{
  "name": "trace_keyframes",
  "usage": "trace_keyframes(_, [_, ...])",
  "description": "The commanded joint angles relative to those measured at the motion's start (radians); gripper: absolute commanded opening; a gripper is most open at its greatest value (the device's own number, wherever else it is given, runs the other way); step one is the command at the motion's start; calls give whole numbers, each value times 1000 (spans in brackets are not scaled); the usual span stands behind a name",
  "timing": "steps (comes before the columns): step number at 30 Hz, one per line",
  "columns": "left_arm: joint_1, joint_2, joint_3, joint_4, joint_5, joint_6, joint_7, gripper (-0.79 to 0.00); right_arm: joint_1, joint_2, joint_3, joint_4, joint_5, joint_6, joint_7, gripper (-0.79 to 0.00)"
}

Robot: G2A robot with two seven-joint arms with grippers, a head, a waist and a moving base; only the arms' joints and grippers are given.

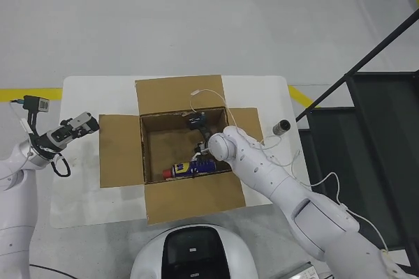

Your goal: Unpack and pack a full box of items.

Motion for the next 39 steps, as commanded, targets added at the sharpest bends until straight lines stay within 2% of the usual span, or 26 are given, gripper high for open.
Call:
trace_keyframes(1, [0, 0, 0, 0, 0, 0, 0, 0, -5, 5, 9, -26, -13, 3, 0, -785])
trace_keyframes(6, [0, 0, 0, 0, 0, 0, 0, 0, -56, 38, 65, -182, -64, 8, 42, -785])
trace_keyframes(12, [0, 0, 0, 0, 0, 0, 0, 0, -174, 95, 174, -439, -136, -12, 133, -785])
trace_keyframes(19, [0, 0, 0, 0, 0, 0, 0, 0, -300, 139, 300, -662, -99, -116, 184, -785])
trace_keyframes(24, [0, 0, 0, 0, 0, 0, 0, 0, -345, 153, 349, -710, -68, -184, 175, -785])
trace_keyframes(39, [0, 0, 0, 0, 0, 0, 0, 0, -345, 153, 349, -710, -68, -184, 175, -785])
